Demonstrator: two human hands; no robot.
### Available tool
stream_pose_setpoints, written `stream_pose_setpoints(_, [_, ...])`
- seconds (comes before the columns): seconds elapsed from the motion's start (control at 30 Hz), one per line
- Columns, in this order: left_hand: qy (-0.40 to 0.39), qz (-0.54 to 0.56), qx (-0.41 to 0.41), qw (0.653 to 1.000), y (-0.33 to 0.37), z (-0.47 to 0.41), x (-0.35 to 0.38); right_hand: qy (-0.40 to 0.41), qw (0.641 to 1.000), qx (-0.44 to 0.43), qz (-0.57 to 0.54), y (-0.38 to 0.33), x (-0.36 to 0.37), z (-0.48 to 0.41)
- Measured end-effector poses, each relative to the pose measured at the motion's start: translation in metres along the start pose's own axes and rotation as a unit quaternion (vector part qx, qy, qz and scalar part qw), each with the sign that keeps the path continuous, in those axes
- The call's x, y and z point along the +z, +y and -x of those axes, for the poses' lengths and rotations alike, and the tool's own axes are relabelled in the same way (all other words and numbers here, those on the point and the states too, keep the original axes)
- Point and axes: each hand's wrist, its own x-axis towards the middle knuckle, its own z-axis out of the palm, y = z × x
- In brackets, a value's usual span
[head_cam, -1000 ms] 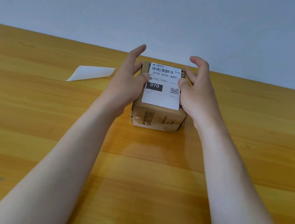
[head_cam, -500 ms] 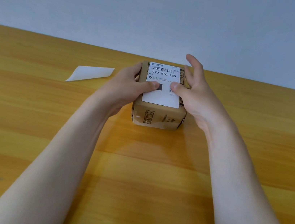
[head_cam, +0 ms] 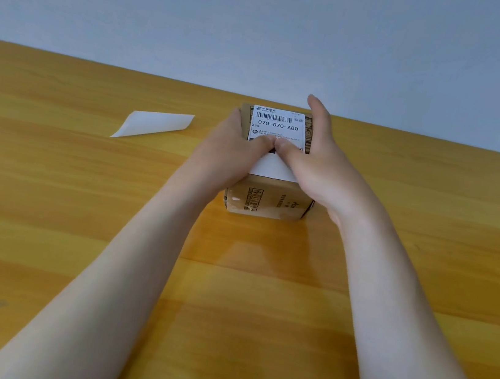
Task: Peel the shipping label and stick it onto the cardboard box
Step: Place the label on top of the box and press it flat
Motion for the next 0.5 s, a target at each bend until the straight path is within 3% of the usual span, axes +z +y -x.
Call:
stream_pose_setpoints(0.3, [-0.058,0.036,0.013,0.998,-0.005,-0.001,-0.021,-0.013,0.993,0.005,-0.117,0.017,-0.017,-0.007])
stream_pose_setpoints(0.5, [-0.134,0.028,0.026,0.990,-0.009,-0.003,-0.034,-0.100,0.990,0.012,-0.104,0.017,-0.028,-0.004])
